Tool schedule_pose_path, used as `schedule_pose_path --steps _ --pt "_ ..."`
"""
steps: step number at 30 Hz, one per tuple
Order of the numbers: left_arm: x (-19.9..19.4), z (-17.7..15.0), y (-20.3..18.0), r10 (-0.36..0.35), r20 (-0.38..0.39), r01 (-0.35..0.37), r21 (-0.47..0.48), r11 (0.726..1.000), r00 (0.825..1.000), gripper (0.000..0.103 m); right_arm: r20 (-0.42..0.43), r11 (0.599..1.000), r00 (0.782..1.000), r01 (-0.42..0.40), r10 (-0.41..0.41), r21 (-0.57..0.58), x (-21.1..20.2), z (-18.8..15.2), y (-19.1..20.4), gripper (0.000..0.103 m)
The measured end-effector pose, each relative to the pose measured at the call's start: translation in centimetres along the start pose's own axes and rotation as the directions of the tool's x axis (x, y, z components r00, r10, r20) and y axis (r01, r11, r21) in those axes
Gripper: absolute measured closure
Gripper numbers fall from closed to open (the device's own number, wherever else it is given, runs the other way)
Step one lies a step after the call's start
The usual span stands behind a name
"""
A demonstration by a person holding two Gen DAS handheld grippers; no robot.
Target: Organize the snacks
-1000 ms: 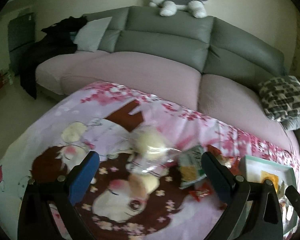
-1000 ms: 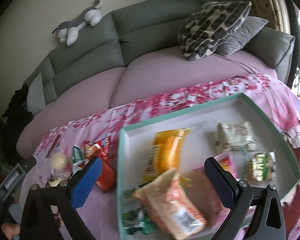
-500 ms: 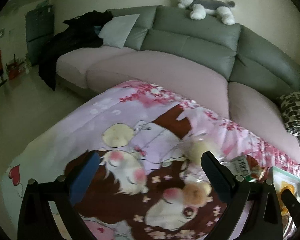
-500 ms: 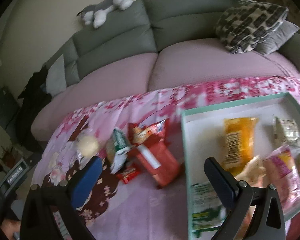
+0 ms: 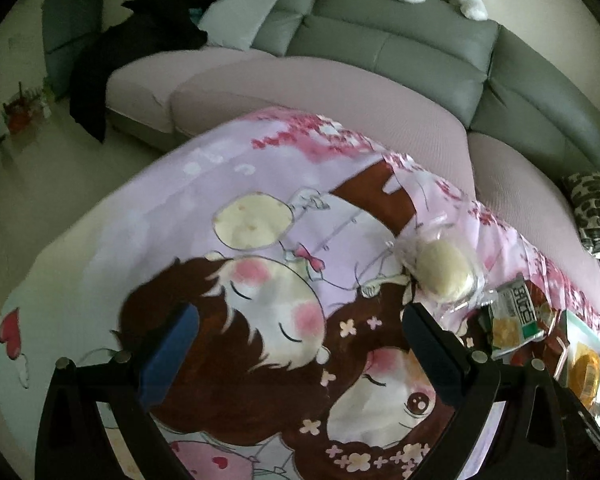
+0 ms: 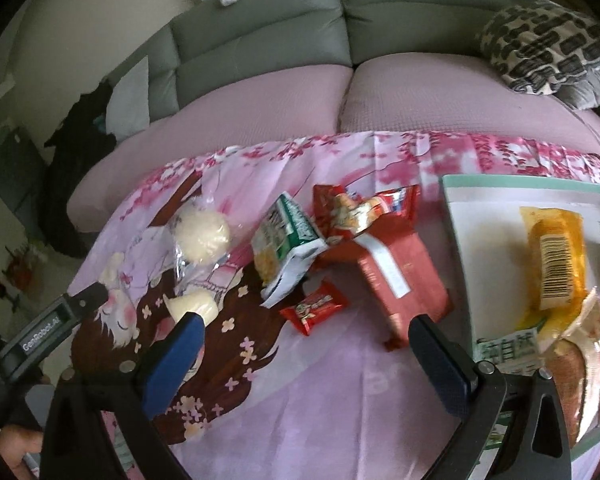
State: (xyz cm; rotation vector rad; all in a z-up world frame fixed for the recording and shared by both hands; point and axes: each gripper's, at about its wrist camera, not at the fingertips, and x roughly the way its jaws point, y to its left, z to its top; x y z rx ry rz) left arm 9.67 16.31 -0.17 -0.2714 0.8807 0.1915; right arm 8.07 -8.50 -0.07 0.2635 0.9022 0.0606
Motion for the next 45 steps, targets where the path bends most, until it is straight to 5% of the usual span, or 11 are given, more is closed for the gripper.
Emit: schedule_pose_path --steps 12,19,26,31,39,45 --pt "1.6 -0.7 -1.7 -0.082 -0.066 0.083 0.02 0.996 0.994 0.002 -0.052 0.999 0.999 -0.014 0.013 -0.029 1.8 -0.9 0.9 0.002" --pt "2.2 -1.0 -3.2 -0.138 -0.106 0.144 0.051 0.988 0.985 0.002 -0.052 1.0 0.999 -0.013 0.012 -0.014 2.0 -0.9 0.3 0.014" --pt "3.4 -1.5 -5.4 -0.208 -0.174 0.223 0.071 0.972 0.962 0.002 -0.044 0.999 0.999 -0.026 0.027 0.019 3.0 -0.8 -0.8 0.037" --pt "4.4 -1.7 -6.3 -0.231 -0.208 0.25 0.07 0.966 0.95 0.012 -0.03 1.0 0.999 -0.024 0.024 0.01 3.6 -0.5 -0.8 0.047" --pt "4.9 -2.0 -7.1 -0.197 -0.207 0.219 0.094 0.971 0.958 0.014 -0.029 1.0 0.999 -0.014 0.014 0.023 4.4 -0.6 -1.3 0.058" --pt "4.8 -1.9 -7.4 -0.158 -0.191 0.18 0.106 0.978 0.969 0.033 -0.022 0.998 0.999 -0.032 0.033 0.054 4.3 -0.5 -2.1 0.066"
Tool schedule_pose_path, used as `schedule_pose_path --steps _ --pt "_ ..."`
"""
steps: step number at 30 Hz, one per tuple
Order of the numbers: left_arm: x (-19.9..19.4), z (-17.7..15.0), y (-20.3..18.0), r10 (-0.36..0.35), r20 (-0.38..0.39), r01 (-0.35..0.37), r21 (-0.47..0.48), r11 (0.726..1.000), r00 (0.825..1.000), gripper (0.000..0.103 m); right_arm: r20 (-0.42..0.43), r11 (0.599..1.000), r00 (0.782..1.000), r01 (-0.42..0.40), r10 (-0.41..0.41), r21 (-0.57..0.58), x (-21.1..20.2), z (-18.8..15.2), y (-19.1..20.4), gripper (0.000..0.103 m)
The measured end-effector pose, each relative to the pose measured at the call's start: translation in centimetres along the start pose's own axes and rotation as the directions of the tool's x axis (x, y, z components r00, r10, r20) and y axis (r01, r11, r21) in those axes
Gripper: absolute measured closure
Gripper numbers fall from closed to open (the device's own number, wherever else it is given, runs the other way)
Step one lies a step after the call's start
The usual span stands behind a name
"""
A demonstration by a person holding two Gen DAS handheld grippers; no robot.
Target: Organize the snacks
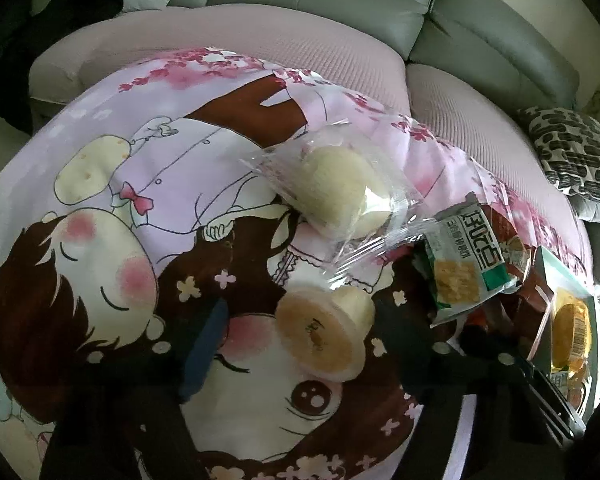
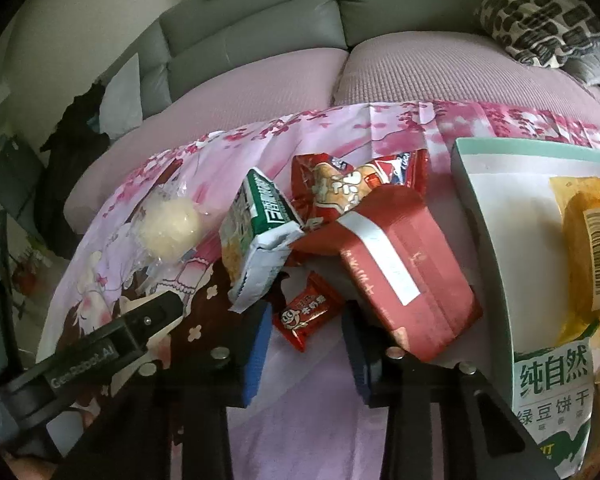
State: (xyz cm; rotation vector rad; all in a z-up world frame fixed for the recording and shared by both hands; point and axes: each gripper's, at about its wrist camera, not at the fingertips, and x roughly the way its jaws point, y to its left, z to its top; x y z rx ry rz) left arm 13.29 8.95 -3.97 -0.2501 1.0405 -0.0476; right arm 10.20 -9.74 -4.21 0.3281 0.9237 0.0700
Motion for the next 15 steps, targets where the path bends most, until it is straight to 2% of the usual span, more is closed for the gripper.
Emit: schedule_pose_path --steps 3,15 --pt "-0.2 0.1 0.2 -0.008 0.009 0.008 -0.019 1.0 1.0 0.054 0.001 1.0 1.0 -0.005 0.005 0.009 -0.1 0.0 -0.2 0.069" --pt "-0.9 0.0 0.2 -0.016 0.028 0.017 -0.037 0.999 0.999 0.054 0.003 0.999 0.999 -0.034 0.034 0.025 -1.1 0.1 -1.0 0.071"
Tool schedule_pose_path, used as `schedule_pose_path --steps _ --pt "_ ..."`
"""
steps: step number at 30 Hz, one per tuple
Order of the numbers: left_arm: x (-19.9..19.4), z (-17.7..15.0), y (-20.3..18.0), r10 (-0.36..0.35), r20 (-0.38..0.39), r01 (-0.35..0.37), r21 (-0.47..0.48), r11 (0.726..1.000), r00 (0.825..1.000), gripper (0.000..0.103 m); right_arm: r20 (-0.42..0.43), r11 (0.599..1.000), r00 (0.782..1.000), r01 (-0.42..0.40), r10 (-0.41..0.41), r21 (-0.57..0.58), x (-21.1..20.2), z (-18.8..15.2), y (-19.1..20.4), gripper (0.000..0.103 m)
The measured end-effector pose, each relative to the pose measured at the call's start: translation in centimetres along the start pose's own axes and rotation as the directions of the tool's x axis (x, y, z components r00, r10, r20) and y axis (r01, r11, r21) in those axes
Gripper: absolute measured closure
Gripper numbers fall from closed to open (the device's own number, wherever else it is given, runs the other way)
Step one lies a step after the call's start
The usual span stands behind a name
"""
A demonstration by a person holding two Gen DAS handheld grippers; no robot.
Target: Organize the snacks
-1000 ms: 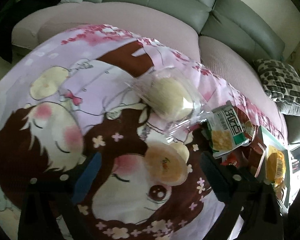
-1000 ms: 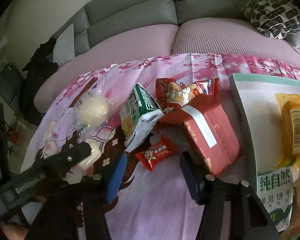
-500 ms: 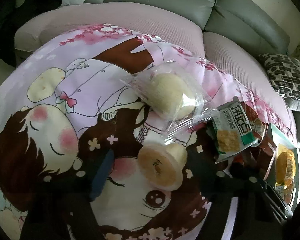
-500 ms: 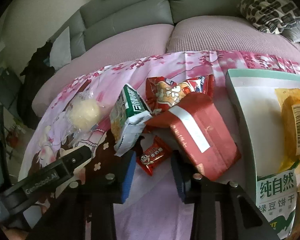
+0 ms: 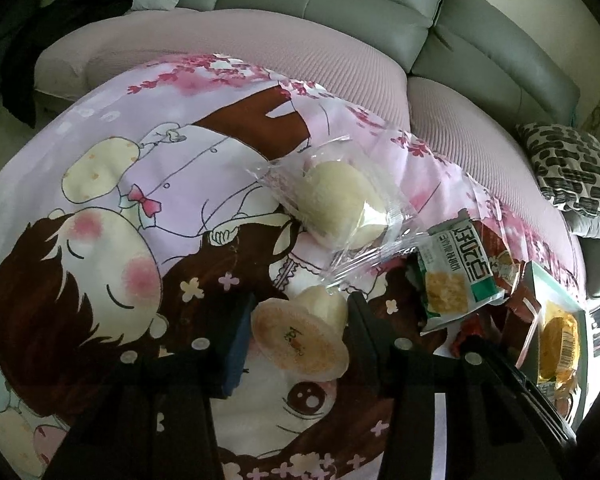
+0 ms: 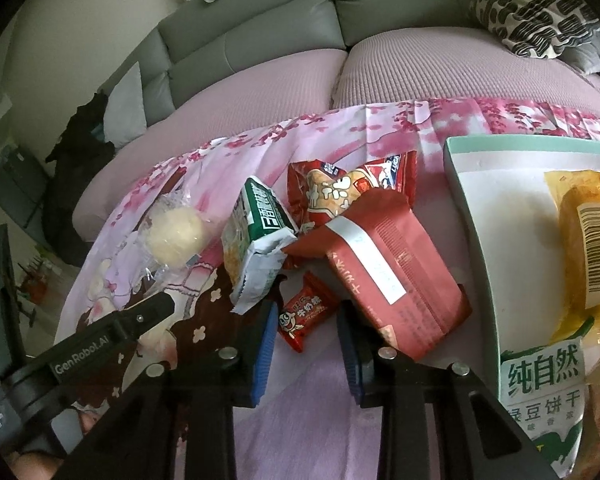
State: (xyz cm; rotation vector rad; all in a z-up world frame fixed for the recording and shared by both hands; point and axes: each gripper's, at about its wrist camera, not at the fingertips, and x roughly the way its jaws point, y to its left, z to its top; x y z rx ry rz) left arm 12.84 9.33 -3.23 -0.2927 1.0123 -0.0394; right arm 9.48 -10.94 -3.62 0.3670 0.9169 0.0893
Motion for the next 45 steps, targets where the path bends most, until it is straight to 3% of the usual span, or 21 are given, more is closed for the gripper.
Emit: schedule_pose_path --steps 24,37,45 --pt "-4.7 0.6 -1.0 -0.016 0.116 0.013 0.023 1.0 0.993 0.054 0.092 1.0 0.996 -0.016 0.017 -0.015 -5.7 1.6 0.8 0.075" --pt "-4.0 0.1 -1.4 0.006 0.089 -0.009 0.032 0.999 0.996 0.054 0.029 1.0 1.0 -0.003 0.003 0.015 -4.1 1.0 -1.1 0.075" --pt "-3.5 -0.1 -0.7 -0.004 0.068 0.003 0.011 1.0 0.998 0.054 0.002 0.999 1.0 0.026 -0.026 -0.03 -3.5 0.4 -0.5 0.074"
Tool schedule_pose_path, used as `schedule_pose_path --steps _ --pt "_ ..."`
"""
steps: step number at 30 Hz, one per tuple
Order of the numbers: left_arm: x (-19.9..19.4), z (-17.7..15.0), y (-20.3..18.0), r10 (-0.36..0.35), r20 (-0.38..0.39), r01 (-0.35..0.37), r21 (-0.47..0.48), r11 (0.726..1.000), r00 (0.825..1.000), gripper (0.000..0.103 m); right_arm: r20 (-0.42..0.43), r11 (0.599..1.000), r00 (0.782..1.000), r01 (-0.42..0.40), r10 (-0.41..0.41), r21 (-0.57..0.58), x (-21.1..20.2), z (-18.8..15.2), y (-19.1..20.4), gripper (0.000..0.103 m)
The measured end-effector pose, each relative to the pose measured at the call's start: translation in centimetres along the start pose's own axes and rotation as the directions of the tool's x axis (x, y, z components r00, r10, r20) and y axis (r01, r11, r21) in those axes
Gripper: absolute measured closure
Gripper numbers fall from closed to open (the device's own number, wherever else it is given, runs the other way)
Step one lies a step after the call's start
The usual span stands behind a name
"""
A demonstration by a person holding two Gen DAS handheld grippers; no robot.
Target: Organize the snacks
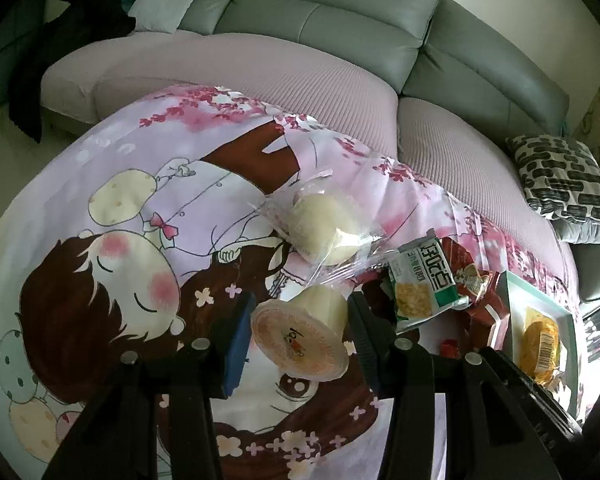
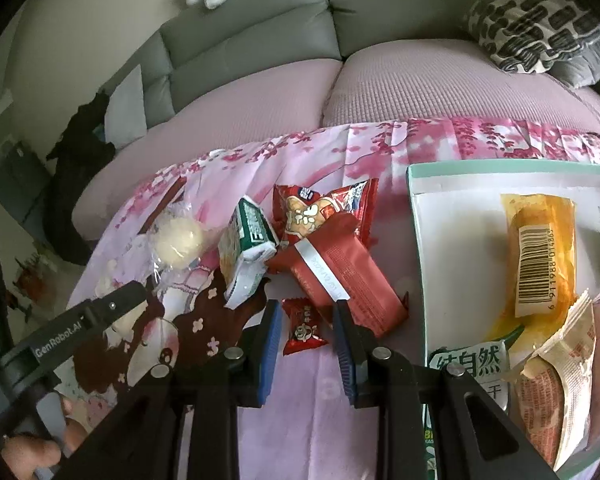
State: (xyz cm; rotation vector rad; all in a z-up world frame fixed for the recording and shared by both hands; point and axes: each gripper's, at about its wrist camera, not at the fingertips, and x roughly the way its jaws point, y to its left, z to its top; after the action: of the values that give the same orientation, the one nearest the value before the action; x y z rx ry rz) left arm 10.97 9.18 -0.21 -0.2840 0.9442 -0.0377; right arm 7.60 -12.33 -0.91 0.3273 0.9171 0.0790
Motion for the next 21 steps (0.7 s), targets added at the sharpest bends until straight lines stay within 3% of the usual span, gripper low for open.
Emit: schedule_pose_path --steps 6,21 --pt "0.2 0.0 0.4 -0.021 -0.011 0.021 -0.019 1.0 1.0 0.054 -0.033 0.998 0.999 -0.016 0.014 -0.059 0.2 -0.8 1.4 0.075" --pt "0.8 0.0 1.3 -0.048 -0.029 0.046 -0.058 0.997 0.998 0.054 -0.042 0.994 0.997 0.057 -0.061 -0.089 3.1 -0.9 1.4 0.073"
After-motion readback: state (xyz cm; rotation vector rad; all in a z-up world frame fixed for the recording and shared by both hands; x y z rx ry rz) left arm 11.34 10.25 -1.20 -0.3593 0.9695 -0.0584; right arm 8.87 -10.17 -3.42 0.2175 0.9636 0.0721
